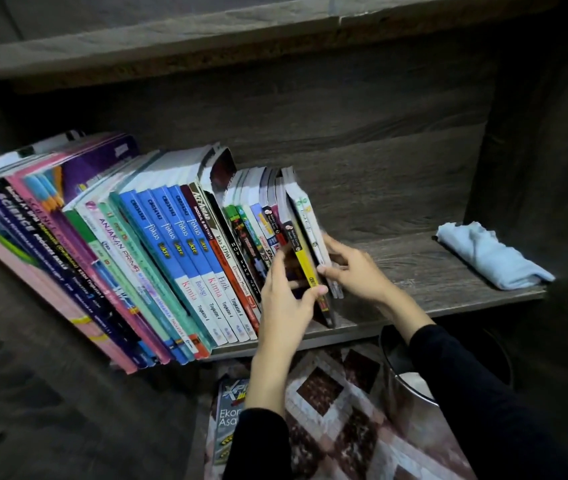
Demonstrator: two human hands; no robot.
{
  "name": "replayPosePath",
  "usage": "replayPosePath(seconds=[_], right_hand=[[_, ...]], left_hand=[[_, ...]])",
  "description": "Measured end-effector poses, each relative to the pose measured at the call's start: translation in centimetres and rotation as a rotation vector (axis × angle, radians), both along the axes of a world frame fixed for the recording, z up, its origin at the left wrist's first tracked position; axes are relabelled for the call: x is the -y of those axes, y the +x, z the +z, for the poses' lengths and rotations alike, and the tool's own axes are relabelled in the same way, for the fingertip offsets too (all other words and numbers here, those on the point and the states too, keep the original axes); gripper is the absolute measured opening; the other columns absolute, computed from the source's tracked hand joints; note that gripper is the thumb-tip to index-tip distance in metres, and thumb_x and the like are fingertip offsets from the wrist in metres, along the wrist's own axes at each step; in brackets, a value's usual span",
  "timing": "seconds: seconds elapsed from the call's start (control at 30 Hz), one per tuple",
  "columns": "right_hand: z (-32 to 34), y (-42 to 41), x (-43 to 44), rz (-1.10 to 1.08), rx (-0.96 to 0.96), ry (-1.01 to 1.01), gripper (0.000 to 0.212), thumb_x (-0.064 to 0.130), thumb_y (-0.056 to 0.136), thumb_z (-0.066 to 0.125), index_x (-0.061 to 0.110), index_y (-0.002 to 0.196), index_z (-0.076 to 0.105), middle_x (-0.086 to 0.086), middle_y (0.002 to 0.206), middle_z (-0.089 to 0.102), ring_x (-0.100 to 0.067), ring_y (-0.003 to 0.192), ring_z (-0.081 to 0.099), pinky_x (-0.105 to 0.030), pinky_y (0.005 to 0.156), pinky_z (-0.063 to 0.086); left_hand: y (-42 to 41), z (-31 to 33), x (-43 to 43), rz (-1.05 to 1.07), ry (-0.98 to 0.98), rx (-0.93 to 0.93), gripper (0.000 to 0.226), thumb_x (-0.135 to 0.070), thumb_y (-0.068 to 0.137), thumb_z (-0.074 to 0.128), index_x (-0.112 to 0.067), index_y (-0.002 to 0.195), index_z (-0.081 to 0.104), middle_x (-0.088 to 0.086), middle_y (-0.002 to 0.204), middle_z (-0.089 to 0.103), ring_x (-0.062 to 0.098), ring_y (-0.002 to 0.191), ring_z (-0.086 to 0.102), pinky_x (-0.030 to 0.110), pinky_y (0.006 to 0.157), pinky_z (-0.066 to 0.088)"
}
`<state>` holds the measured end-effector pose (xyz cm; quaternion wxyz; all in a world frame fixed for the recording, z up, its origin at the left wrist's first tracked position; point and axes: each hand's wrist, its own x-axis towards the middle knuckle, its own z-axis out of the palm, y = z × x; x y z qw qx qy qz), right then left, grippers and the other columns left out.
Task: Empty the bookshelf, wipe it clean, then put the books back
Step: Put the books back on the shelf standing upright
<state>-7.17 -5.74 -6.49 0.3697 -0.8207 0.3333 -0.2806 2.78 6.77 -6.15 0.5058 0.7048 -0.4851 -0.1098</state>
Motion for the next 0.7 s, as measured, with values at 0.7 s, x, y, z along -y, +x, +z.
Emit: replayPosePath(seconds=[0.7], right_hand=[[-5.6,-0.5,-1.8,-0.325,0.11,0.003,0.034,0.004,0.089,0.06,0.01,0.122,0.064,-0.008,0.12,0.065,-0.017,0.112,0.06,-0.004,0.088,0.03]], left_hand=[[-1.2,-2.6,3.8,0.3,-0.353,0.031,0.024,-0.013,0.081,0.073,-0.009,0.09,0.051,-0.001,0.088,0.049,-0.005,0.065,0.048,0.004,0.062,0.038]])
